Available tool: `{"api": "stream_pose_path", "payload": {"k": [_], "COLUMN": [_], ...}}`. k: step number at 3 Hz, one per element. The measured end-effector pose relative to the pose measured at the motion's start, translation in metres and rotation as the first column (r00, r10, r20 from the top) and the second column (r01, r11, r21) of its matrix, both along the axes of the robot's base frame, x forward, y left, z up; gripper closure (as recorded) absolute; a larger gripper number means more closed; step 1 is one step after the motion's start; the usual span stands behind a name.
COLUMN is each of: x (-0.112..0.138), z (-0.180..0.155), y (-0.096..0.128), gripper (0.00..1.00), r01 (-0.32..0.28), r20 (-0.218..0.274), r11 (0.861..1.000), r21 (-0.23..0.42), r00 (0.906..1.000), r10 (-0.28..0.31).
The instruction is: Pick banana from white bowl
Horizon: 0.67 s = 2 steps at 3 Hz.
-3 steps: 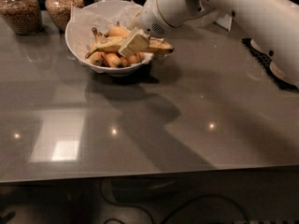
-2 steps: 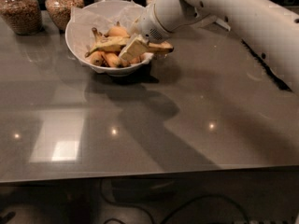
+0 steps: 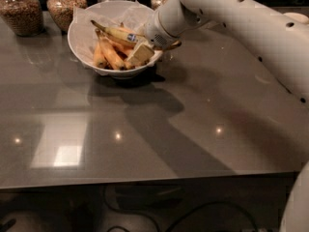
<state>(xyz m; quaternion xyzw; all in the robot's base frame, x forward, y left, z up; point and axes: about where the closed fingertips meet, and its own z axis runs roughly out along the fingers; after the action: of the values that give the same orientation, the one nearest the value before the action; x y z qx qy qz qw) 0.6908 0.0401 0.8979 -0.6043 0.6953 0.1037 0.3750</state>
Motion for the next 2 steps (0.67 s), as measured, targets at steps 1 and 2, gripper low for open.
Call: {"api": "stream_pose_path", "payload": {"k": [1,2], "x": [0.0001,0.0015], "z": [0.0048,0.0098], "y": [0.0006,0.0008], "gripper": [0.53,0.7], "r01": [0.0,0.0], "r20": [0.0,0.0], "r11": [1.0,1.0], "r21": [0.0,0.0], "r00": [1.0,1.0], "r10": [0.0,0.0]}}
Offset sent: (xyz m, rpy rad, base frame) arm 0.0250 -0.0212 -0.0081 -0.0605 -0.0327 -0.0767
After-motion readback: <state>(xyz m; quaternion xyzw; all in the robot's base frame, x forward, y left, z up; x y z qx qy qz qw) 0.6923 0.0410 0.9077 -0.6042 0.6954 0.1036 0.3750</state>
